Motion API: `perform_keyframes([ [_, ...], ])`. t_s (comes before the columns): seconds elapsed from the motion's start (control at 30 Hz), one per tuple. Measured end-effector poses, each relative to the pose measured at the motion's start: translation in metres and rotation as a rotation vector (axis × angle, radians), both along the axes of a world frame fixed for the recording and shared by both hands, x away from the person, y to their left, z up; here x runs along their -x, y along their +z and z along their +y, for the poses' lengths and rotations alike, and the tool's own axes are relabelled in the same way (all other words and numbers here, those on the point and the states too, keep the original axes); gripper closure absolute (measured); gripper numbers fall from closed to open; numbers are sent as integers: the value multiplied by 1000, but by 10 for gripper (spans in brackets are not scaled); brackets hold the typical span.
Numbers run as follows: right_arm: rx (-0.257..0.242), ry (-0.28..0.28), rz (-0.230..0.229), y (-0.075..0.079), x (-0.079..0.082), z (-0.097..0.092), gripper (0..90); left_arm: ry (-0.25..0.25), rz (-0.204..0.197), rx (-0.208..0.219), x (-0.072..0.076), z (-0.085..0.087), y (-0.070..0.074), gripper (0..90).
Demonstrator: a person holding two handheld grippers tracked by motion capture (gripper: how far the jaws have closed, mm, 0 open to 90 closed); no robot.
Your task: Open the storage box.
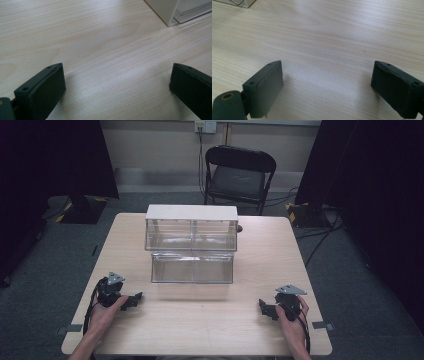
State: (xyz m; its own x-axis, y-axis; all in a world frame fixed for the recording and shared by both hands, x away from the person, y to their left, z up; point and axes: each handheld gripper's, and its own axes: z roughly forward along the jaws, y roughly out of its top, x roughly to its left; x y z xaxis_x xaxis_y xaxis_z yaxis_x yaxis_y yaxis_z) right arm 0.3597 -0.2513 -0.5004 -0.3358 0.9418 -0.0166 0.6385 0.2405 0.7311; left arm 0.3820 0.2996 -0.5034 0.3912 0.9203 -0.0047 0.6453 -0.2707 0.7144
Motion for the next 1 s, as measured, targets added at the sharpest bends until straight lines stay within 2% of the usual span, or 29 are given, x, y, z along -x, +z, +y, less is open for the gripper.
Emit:
perform_keyframes([
  [0.33,0,-1,0,0,0,0,99,8,6,-3,0,-1,1,15],
  [0.5,0,-1,0,0,0,0,99,17,1,16,1,-1,5,180],
  [0.67,0,0,0,0,0,0,99,4,9,15,2,-2,7,162],
  [0.8,0,-1,0,0,0,0,99,-14,-28,35,5,-6,15,166],
  [0.83,0,-1,0,0,0,0,99,-19,-36,26,5,-6,16,168],
  [1.0,0,0,0,0,0,0,98,-40,-55,52,8,-10,21,184],
])
